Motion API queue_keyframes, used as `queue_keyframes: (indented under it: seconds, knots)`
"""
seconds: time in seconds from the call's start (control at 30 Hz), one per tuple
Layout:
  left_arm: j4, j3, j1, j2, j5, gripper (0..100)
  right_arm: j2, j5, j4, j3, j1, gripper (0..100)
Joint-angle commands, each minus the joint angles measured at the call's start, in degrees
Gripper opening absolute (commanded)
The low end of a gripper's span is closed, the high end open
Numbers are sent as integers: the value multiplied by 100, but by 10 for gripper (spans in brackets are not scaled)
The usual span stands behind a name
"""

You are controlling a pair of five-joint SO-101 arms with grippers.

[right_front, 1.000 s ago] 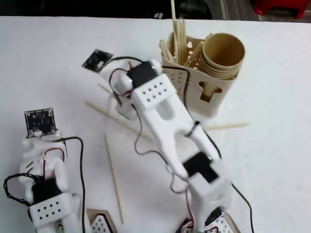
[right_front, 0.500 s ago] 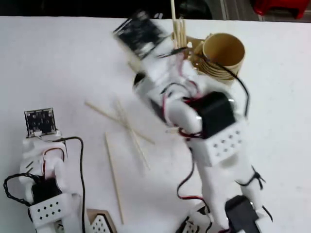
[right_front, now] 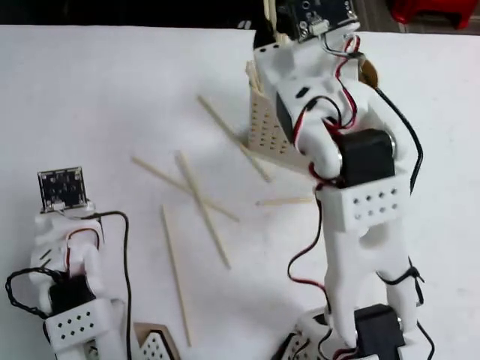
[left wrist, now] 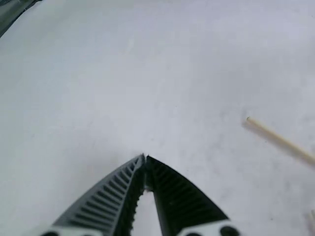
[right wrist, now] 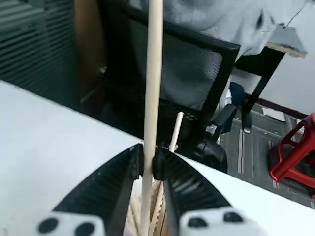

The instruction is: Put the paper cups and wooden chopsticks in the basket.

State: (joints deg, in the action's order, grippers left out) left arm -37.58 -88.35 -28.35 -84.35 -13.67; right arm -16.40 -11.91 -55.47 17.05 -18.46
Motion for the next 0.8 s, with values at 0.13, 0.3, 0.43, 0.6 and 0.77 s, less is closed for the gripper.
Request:
queue_keyframes:
  seconds: [0.13,0.3,0.43,0.6,0.77]
  knots:
    - [70,26,-22,-75,-70,24,-233,70,2703,-1811,470,19]
    - [70,26,-22,-75,-70,24,-180,70,3837,-2778,532,19]
    - [70,26,-22,-75,-70,24,-180,70,4180,-3323,532,25]
    - [70,26,-13,-75,-70,24,-338,70,3741,-3226,523,114]
    - [70,26,-13,-75,-70,24,-831,53,2105,-2576,207,162]
